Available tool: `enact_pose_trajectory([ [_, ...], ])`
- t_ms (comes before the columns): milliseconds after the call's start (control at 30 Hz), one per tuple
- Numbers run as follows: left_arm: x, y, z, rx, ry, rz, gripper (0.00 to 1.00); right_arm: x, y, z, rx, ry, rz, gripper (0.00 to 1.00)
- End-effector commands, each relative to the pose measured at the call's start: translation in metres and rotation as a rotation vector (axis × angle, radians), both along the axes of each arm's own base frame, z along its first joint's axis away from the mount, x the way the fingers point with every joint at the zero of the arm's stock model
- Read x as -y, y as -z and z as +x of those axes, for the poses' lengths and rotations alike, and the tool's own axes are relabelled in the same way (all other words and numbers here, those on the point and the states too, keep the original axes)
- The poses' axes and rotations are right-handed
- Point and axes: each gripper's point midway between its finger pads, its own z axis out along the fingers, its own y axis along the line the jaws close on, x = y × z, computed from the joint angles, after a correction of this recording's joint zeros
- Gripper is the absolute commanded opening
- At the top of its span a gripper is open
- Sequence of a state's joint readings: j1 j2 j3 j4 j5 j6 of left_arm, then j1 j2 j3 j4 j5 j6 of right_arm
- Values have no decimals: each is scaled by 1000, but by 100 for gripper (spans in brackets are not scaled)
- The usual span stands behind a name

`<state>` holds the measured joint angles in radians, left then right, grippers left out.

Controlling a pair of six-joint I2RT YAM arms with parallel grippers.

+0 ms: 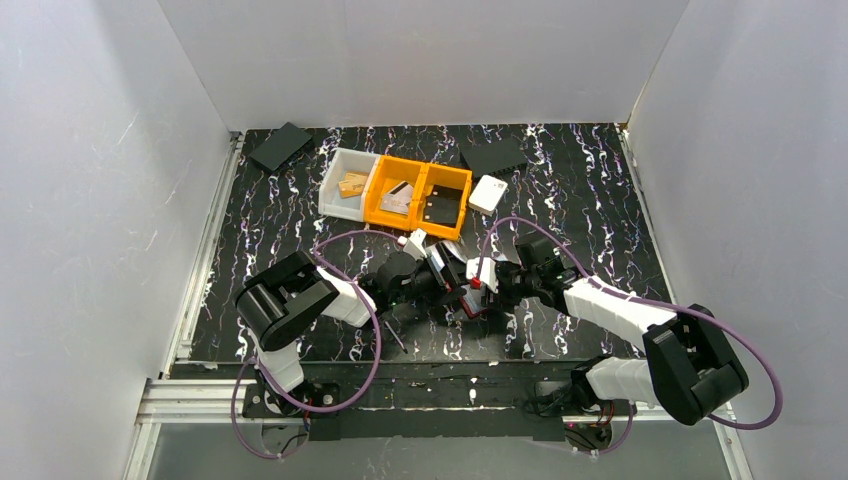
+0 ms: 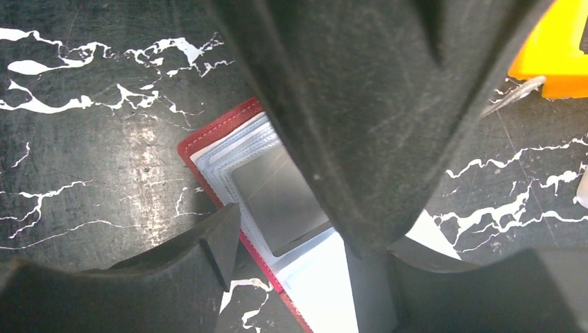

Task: Take the credit cards out of the card holder
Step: Pick up the card holder from the center of the board.

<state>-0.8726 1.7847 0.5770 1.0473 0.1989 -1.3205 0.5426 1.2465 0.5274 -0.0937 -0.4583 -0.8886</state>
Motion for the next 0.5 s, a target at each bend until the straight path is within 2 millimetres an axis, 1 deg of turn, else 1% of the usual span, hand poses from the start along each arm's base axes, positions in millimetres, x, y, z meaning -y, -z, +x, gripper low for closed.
enact_pose_trajectory([
  [0,1,-8,4,30,-7,-13,96,-6,-20,20,68,46,42,62],
  [333,3,-9,5,31,-8,-15,97,-6,-25,25,84,73,52,57],
  [467,6,-13,10,41,-14,-23,96,-5,-25,26,88,83,51,55],
])
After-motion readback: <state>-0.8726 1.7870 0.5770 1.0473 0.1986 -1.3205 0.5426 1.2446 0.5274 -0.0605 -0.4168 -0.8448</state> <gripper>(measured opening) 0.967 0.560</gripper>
